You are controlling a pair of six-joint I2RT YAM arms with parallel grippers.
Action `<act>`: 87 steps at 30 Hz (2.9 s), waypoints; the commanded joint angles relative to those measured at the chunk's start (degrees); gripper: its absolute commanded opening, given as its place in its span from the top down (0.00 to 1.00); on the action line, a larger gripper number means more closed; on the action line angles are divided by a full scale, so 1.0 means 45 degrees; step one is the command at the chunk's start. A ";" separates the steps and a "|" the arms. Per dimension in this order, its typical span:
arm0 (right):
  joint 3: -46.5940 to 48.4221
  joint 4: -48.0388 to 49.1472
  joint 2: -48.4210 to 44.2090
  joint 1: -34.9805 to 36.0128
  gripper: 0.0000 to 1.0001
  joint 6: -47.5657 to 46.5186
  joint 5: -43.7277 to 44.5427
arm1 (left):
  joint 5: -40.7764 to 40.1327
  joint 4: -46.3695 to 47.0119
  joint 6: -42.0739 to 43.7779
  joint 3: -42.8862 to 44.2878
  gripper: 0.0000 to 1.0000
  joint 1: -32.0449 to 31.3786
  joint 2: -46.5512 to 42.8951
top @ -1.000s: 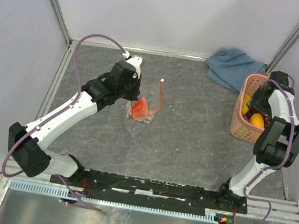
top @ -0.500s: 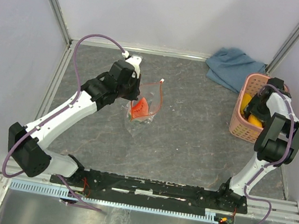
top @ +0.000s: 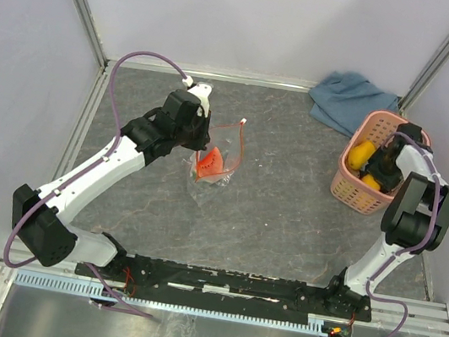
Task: Place the food in the zip-top bag and seal the zipper
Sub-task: Pick up the fake fruit from the bin, then place the fake fruit in the bin.
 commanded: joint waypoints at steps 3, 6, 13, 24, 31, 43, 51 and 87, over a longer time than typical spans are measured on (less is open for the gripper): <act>-0.0358 0.0296 -0.1336 0.0506 0.45 0.0377 -0.0670 | 0.0191 0.0357 0.0328 0.0278 0.97 0.0089 0.0051; -0.0374 0.0265 -0.1897 0.0573 0.49 0.0356 -0.0426 | 0.0246 0.0343 0.0331 0.0278 0.97 0.0070 0.0087; -0.0888 0.0674 -0.3382 0.0803 0.53 0.0377 0.0199 | 0.0438 0.0340 0.0382 0.0278 0.97 0.0085 0.0124; -0.1917 0.1713 -0.6269 0.1033 0.59 0.0361 0.0982 | 0.1379 0.0250 0.0580 0.0390 0.97 0.0080 0.0378; -0.2191 0.2362 -0.7998 0.1246 0.63 0.0126 0.1410 | 0.2218 0.0243 0.0731 0.0454 0.97 0.0085 0.0517; -0.2512 0.3518 -0.9028 0.2637 0.66 -0.0410 -0.0197 | 0.3918 0.0044 0.0819 0.0390 0.97 0.0061 0.0672; -0.2586 0.3031 -0.7704 0.2321 0.69 -0.0514 0.3310 | 0.4318 0.0007 0.0782 0.0415 0.97 0.0066 0.0917; -0.1259 -0.0854 -0.3731 0.1142 0.15 -0.0724 0.0489 | 0.4351 -0.0266 0.0846 0.0450 0.97 0.0062 0.1102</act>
